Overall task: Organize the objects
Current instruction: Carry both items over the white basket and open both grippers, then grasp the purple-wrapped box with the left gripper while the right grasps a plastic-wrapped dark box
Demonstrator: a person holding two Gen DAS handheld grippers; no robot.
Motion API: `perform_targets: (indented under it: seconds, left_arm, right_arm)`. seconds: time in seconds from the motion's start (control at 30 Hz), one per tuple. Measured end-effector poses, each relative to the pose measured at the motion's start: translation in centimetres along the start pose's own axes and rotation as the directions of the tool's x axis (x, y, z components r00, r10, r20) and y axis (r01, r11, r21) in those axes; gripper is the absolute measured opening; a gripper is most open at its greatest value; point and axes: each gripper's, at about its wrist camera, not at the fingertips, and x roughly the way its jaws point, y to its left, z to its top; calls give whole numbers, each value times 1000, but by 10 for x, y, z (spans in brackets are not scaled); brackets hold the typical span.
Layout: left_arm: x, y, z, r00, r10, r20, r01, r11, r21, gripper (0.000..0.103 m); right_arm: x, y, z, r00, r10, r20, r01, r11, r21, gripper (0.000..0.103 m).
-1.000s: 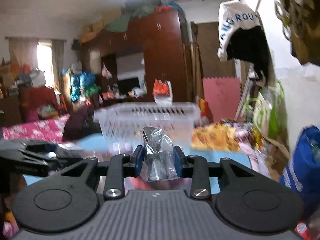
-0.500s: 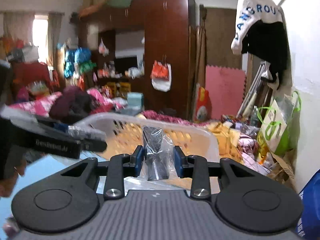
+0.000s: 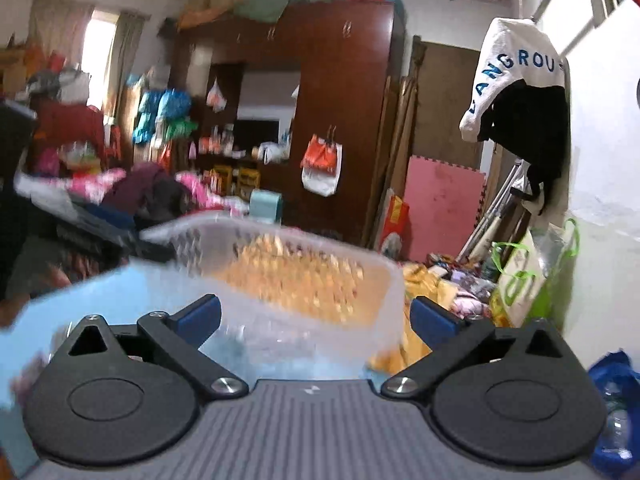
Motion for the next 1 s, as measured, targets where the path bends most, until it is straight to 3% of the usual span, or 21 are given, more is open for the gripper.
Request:
perform_targets:
  seconds: [0.13, 0.33, 0.47, 0.6, 0.73, 0.8, 0.83, 0.93, 1.0]
  left_arm:
    - [-45, 10, -36, 999, -2, 55, 2, 1000, 2, 103]
    - [-92, 10, -111, 998, 34, 54, -37, 998, 50, 103]
    - [-90, 10, -137, 1000, 17, 2, -17, 1000, 13, 102]
    - [-92, 4, -157, 998, 54, 32, -55, 998, 23, 100]
    - [-84, -6, -165, 997, 73, 18, -74, 996, 51, 94]
    - [-82, -8, -166, 996, 88, 20, -89, 994, 59, 90]
    - [-81, -9, -167, 995, 95, 15, -96, 993, 64, 83]
    - [-77, -9, -168, 996, 89, 8, -89, 994, 61, 64]
    - [-80, -8, -169, 995, 102, 14, -103, 993, 58, 64]
  right_arm:
    - [-30, 1, -25, 999, 10, -42, -10, 1000, 10, 103]
    - [-54, 24, -88, 995, 0, -98, 4, 999, 36, 103]
    - [-52, 32, -117, 995, 45, -93, -33, 991, 132, 103]
    - [-51, 28, -123, 999, -14, -29, 20, 977, 213, 103]
    - [-50, 35, -134, 1000, 11, 1, -10, 970, 243, 100]
    - [-47, 38, -133, 1000, 9, -14, -5, 977, 214, 88]
    - [-46, 41, -136, 1000, 7, -20, -2, 979, 205, 86]
    - [-44, 42, -139, 999, 23, -31, -16, 980, 199, 68]
    - [-46, 42, -140, 999, 28, -31, -21, 980, 197, 60]
